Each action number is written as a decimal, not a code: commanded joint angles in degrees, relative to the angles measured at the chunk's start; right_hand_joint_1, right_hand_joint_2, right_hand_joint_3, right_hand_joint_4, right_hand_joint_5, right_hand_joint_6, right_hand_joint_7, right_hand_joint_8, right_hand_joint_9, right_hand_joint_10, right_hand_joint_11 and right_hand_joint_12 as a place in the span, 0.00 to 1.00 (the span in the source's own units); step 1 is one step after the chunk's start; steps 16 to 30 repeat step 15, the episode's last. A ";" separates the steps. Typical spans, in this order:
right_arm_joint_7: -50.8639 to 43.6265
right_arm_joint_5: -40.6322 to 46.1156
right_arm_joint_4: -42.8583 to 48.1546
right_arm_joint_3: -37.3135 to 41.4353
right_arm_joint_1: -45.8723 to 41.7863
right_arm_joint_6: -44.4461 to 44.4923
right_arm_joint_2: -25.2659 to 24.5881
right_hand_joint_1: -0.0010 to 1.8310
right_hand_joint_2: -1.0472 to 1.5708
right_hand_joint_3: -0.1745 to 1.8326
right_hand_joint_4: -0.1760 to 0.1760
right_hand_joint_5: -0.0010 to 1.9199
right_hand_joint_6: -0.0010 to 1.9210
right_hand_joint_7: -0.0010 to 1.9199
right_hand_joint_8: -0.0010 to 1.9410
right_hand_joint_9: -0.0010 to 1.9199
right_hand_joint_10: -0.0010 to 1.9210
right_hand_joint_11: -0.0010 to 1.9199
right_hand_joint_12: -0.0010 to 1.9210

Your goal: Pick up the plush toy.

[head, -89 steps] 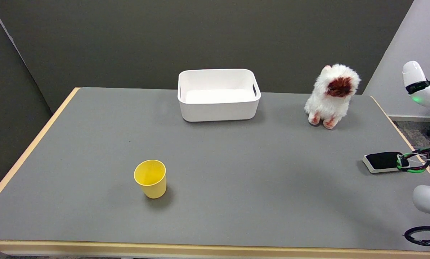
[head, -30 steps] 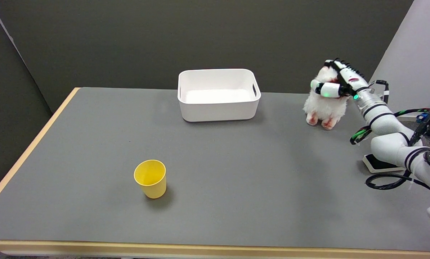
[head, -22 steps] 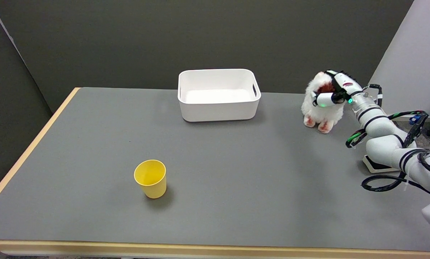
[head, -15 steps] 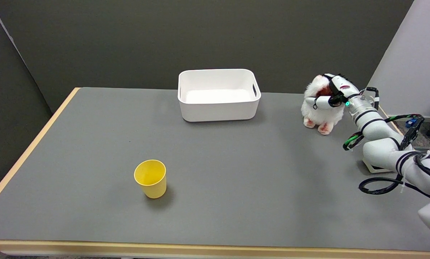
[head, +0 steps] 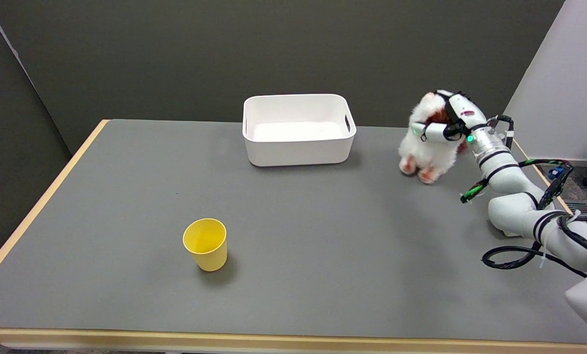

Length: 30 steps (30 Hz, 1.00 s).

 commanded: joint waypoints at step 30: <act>-0.41 -5.32 46.27 7.14 -9.01 16.68 5.97 0.61 0.87 0.26 0.09 0.28 0.79 0.29 1.00 0.38 1.00 0.42 1.00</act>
